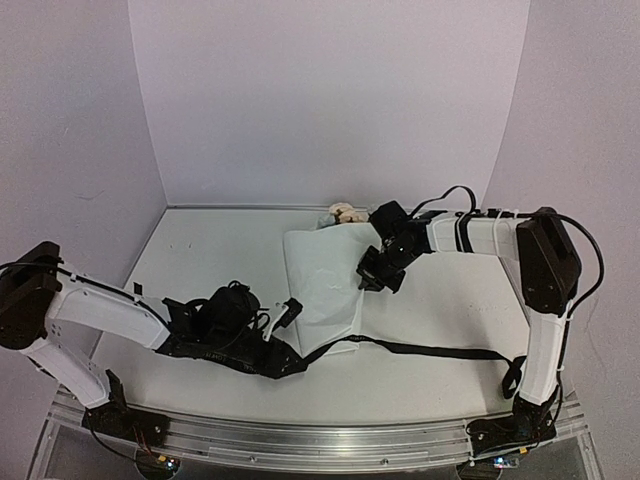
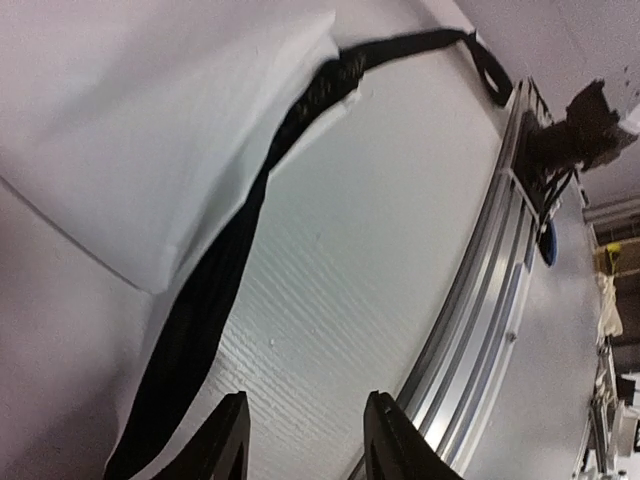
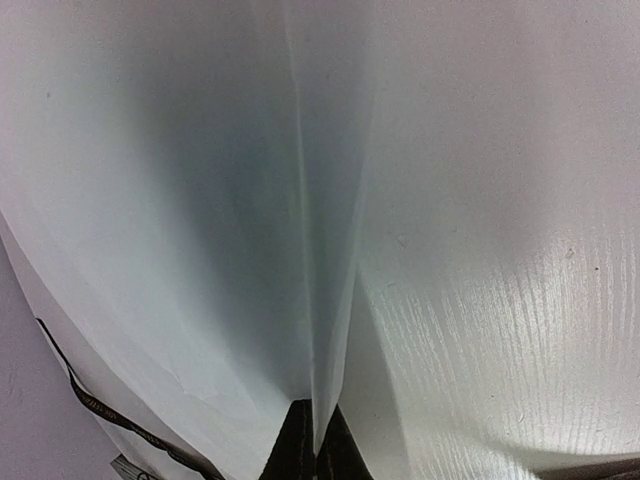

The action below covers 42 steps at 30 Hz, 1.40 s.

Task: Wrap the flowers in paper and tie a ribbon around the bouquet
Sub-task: Pick up the folded bouquet from the center of the board.

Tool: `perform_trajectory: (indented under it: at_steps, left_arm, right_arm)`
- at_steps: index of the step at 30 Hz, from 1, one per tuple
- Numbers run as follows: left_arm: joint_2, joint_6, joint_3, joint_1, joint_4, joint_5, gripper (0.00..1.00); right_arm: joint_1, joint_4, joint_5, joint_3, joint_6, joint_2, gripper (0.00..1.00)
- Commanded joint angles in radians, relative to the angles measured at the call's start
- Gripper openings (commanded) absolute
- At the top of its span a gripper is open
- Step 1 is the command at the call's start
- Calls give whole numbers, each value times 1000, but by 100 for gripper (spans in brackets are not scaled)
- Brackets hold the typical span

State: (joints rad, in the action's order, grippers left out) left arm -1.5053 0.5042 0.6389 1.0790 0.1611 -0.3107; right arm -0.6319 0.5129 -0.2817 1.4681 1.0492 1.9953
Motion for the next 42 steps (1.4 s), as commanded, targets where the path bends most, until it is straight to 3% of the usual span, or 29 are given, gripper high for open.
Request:
perform_trajectory:
  at_steps: [1,10,16,23,27,31,35,42]
  left_arm:
    - [46,-50,39,1,-57,206,54]
    - [-130,-150,175,36,-191,255,67]
    - [-208,-175,234,53,-214,284,66]
    - [-273,-197,272,80,-236,299,44]
    - [-289,-197,278,97,-249,318,19]
    - [-275,-205,280,140,-263,358,1]
    - [-248,-226,255,203,-251,361,0]
    - [-184,-198,189,209,-203,349,0]
  right_arm:
    - [-5,9,24,21,-2,-2,0]
    - [-5,7,15,37,10,19,0]
    - [-5,7,15,43,14,24,0]
    - [-5,7,20,49,15,30,0]
    - [-5,7,22,52,15,30,0]
    - [-5,7,23,58,22,32,0]
    - [-5,16,23,74,37,35,0]
    - [-4,42,38,95,49,29,0]
